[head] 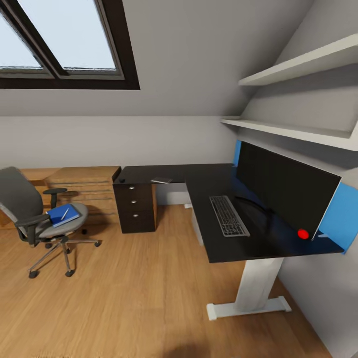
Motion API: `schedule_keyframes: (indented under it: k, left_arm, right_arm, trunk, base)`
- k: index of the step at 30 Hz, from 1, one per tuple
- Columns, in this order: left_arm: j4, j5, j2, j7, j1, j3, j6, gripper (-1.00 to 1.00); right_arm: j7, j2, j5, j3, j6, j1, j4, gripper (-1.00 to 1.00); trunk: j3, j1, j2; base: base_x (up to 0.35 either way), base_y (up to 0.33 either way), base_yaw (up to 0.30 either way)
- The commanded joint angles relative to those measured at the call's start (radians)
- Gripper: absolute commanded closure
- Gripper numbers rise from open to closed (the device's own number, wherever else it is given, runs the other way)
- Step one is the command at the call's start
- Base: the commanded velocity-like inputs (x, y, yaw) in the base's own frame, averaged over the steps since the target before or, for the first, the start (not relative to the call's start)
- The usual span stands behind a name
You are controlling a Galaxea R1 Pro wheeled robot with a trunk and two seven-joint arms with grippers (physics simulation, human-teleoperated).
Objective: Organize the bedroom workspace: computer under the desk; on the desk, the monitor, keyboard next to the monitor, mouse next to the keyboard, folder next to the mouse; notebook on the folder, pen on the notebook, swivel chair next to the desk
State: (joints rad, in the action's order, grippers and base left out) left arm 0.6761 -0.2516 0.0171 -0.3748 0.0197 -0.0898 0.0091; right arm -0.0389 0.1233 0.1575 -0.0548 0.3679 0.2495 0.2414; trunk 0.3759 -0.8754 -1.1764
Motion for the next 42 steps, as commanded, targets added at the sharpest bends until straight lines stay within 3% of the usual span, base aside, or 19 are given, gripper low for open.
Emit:
schedule_keyframes:
  k: [1, 28, 42]
  left_arm:
    - [0.002, -0.010, -0.001, -0.007, 0.000, -0.004, 0.001, -1.00]
    - [0.002, -0.012, -0.003, -0.007, 0.000, 0.004, 0.000, -1.00]
    - [0.000, -0.012, -0.002, -0.007, 0.000, 0.000, -0.008, -1.00]
  right_arm:
    - [-0.004, 0.001, 0.007, -0.006, 0.003, 0.001, -0.001, -1.00]
    - [-0.003, 0.014, 0.001, -0.009, 0.060, 0.001, -0.059, -1.00]
    - [-0.003, 0.013, 0.001, -0.010, 0.063, 0.001, -0.065, -1.00]
  trunk:
    - [0.001, 0.000, -0.001]
    - [0.015, 0.000, -0.001]
    - [0.017, 0.000, -0.001]
  base:
    - [0.008, 0.004, 0.266]
    - [0.267, 0.086, 0.264]
    - [0.323, 0.061, 0.044]
